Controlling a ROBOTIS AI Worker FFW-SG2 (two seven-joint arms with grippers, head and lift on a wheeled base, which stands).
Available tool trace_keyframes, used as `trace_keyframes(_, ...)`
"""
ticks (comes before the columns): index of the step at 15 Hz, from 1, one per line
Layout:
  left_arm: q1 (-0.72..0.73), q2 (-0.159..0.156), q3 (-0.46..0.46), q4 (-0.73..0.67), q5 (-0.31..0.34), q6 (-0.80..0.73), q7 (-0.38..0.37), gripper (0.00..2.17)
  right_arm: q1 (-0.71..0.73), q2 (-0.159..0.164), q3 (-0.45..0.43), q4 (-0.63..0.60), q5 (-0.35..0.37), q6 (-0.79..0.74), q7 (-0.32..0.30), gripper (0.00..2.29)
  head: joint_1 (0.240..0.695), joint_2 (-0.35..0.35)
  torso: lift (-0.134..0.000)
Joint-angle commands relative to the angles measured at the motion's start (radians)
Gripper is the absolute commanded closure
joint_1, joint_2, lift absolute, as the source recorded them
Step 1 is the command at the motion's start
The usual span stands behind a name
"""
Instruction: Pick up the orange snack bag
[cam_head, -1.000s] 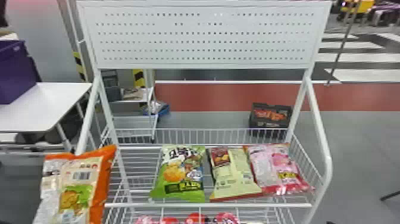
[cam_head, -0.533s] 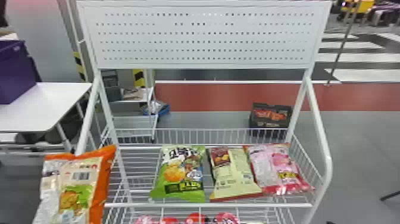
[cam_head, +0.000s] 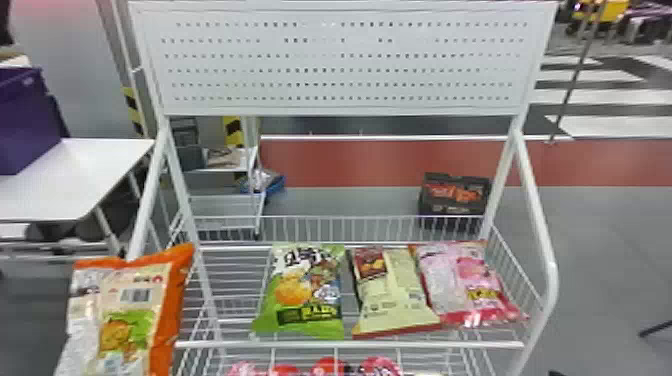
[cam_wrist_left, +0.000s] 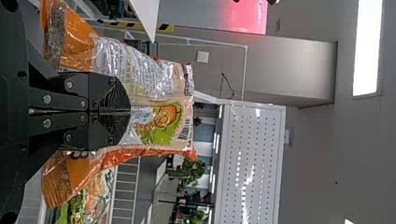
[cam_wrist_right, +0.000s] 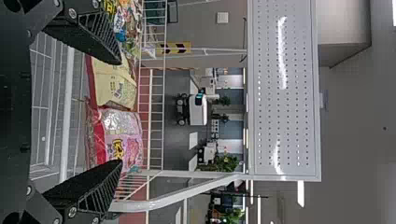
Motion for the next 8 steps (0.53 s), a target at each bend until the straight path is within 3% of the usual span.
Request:
trace_keyframes(1, -0.001, 0.0, 0.0, 0.001, 0.0, 0.0, 0.0, 1.26, 0.0, 0.001, 0.001, 0.0, 0.0, 0.0, 0.0, 0.14, 0.499, 0.0, 0.0)
trace_keyframes(8, -0.001, 0.0, -0.002, 0.002, 0.0, 0.0, 0.0, 1.27, 0.0, -0.001, 0.001, -0.002, 0.0, 0.0, -0.002, 0.14, 0.499, 0.0, 0.0)
